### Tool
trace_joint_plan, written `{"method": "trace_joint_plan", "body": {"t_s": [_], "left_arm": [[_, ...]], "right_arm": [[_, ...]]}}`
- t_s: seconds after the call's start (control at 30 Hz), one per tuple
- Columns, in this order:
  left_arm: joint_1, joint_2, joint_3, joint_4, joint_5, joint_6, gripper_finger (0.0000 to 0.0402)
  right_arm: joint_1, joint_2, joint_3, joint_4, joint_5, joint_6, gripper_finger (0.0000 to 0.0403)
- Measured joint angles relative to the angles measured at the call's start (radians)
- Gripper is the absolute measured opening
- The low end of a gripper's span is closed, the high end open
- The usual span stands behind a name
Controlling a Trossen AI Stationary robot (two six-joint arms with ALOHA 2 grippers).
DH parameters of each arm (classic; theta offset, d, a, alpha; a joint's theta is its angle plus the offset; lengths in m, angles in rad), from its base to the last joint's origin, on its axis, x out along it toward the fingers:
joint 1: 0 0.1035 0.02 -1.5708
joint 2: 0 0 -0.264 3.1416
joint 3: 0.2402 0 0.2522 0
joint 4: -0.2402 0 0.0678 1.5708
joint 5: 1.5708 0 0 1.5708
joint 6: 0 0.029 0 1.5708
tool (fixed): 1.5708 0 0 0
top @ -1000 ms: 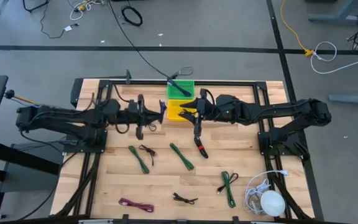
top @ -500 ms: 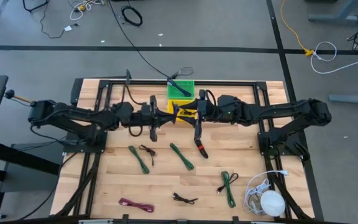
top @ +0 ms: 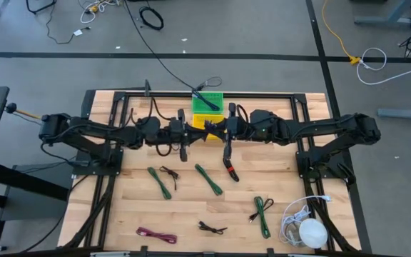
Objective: Pick & Place USB Port
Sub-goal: Put the purple charger cable into the green basket
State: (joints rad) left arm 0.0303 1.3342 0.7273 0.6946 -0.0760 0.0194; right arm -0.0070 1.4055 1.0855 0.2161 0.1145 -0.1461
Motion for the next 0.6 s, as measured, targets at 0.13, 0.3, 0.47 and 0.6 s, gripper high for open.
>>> {"method": "trace_joint_plan", "body": {"t_s": [0.13,0.3,0.47,0.6], "left_arm": [[0.000,-0.001,0.000,-0.016,0.009,0.004,0.0057],[-0.001,-0.019,0.000,-0.067,-0.023,0.073,0.0074],[-0.002,-0.098,0.001,-0.211,-0.082,0.097,0.0076],[-0.002,-0.178,0.001,-0.373,-0.126,0.080,0.0077]], "right_arm": [[0.001,0.000,0.000,-0.008,-0.002,-0.004,0.0010],[0.001,0.000,0.000,-0.042,0.034,-0.004,0.0010],[-0.024,0.000,0.000,-0.102,0.090,-0.007,0.0010],[-0.094,0.000,0.000,-0.128,0.065,-0.003,0.0010]]}}
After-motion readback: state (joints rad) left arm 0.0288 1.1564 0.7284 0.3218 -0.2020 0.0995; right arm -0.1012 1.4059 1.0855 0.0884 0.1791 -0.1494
